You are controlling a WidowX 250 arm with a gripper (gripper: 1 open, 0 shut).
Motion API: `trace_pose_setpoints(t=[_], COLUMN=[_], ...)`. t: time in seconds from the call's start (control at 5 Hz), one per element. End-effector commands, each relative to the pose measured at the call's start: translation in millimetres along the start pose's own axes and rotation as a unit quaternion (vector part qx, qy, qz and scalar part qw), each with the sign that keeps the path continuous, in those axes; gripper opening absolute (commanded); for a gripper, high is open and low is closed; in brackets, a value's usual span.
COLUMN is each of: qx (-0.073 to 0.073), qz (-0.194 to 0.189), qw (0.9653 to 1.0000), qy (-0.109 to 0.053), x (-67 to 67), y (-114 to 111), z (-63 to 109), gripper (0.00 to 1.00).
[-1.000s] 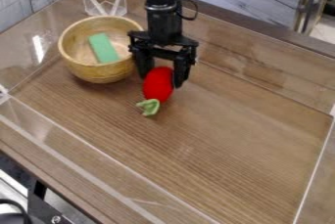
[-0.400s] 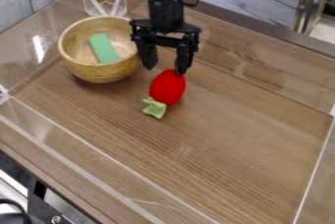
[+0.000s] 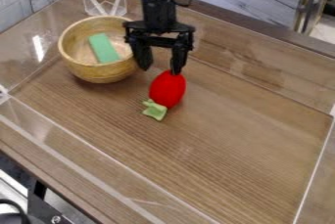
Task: Move the red fruit to the left
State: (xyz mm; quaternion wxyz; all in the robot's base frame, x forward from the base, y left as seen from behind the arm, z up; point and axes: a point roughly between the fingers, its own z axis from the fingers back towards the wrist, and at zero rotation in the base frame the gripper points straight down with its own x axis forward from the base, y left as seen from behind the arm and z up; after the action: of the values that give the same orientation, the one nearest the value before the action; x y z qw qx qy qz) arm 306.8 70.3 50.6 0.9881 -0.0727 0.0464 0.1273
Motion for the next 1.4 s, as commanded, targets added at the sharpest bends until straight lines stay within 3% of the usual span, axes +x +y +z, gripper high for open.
trace_pose_setpoints(t=[0.0, 0.2, 0.6, 1.0, 1.2], qx=[0.001, 0.001, 0.001, 0.001, 0.001], qz=[-0.013, -0.017, -0.026, -0.066, -0.072], qw=[0.9996, 0.9996, 0.9993, 0.9976, 0.9972], qy=[-0.023, -0.024, -0.027, -0.024, -0.02], x=[-5.6, -10.1, 1.9, 17.1, 4.5], y=[8.8, 13.9, 0.6, -11.6, -13.8], z=[6.7, 0.5, 3.6, 15.6, 15.2], gripper=[1.0, 1.0, 1.0, 1.0, 1.0])
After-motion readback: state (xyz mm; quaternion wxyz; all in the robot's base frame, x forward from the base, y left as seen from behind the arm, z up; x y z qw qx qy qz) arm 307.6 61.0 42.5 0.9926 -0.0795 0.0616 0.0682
